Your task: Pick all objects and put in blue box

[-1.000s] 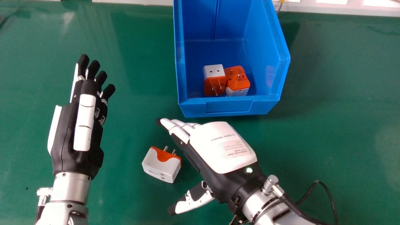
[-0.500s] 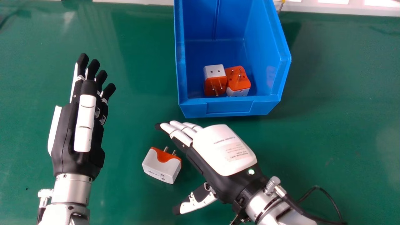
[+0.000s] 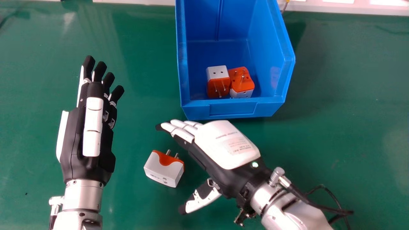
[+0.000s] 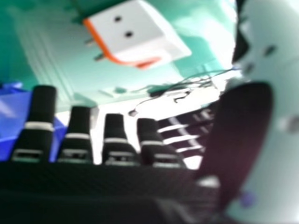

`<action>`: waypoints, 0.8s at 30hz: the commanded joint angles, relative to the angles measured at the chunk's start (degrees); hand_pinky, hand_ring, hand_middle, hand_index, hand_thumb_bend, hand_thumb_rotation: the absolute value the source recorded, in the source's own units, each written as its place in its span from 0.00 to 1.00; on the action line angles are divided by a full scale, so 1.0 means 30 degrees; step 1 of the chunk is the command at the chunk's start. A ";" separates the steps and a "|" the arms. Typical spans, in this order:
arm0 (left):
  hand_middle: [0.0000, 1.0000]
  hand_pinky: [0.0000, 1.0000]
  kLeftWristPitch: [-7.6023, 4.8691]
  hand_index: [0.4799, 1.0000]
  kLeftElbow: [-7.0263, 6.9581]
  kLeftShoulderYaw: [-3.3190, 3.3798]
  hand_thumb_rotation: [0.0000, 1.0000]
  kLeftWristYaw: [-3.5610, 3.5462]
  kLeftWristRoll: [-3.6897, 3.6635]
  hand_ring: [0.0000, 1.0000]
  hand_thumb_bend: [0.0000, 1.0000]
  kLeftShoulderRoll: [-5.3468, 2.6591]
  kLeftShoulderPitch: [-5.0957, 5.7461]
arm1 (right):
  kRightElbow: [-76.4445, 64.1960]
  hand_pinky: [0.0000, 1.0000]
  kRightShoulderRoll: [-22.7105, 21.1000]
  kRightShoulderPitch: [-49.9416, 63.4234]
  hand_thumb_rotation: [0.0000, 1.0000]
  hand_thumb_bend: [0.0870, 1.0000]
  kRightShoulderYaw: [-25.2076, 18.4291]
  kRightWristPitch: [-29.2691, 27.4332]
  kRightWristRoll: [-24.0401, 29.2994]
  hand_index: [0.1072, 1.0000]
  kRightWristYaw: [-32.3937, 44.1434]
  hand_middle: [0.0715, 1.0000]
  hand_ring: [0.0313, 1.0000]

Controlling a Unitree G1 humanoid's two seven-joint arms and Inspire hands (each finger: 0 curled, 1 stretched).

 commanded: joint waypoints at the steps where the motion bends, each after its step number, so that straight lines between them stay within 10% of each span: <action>1: 0.99 0.94 -0.0026 0.98 -0.0556 -0.0059 0.80 -0.0015 -0.0138 0.98 0.71 0.0006 0.0115 | 0.0131 0.70 0.0539 -0.0786 0.14 0.81 0.0336 0.0514 -0.0399 0.88 0.0248 0.89 0.87; 24: 0.99 0.93 0.0129 0.97 -0.0550 -0.0072 0.81 0.0028 -0.0065 0.98 0.69 -0.0002 0.0000 | 0.1093 0.69 0.1076 -0.3498 0.09 0.82 0.2766 0.1714 -0.3061 0.87 0.0956 0.89 0.86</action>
